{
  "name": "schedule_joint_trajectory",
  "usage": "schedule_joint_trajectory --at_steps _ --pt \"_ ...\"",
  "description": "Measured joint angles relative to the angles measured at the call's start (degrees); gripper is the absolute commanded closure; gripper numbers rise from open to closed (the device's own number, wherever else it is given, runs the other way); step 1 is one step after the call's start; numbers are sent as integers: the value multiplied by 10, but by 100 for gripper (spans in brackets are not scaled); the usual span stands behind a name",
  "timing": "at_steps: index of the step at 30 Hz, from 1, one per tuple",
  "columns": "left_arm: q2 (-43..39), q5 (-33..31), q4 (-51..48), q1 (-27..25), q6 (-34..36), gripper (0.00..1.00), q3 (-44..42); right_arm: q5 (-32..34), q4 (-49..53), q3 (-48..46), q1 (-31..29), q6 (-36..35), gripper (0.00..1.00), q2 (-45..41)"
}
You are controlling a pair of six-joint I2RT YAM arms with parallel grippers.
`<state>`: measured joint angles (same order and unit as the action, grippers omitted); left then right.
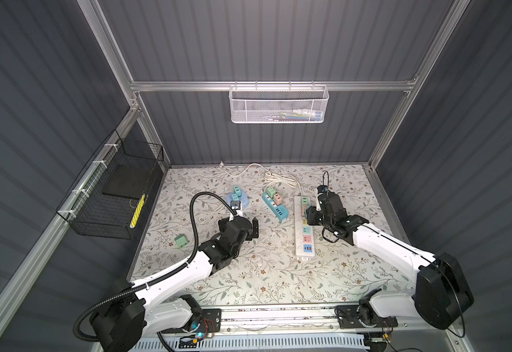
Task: Insert the plug
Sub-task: 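Carry the teal adapter with the right gripper over the strip while the left withdraws, then lower the teal adapter into the socket beside the pink adapter with the right gripper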
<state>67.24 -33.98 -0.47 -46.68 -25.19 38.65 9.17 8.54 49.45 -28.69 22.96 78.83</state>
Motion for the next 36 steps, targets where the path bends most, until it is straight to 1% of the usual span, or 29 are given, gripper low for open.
schedule_joint_trajectory --at_steps 5,19,27,36 --pt "4 -9 -10 0 -9 0 4 14 -7 -1 0 1 81 28" --pt "4 -10 -10 0 -10 0 4 15 -42 -16 0 12 82 70" --pt "4 -10 -10 0 -10 0 4 19 -64 -24 -9 23 82 74" --pt "-3 -10 -12 1 -10 0 4 54 -82 -24 -25 24 82 86"
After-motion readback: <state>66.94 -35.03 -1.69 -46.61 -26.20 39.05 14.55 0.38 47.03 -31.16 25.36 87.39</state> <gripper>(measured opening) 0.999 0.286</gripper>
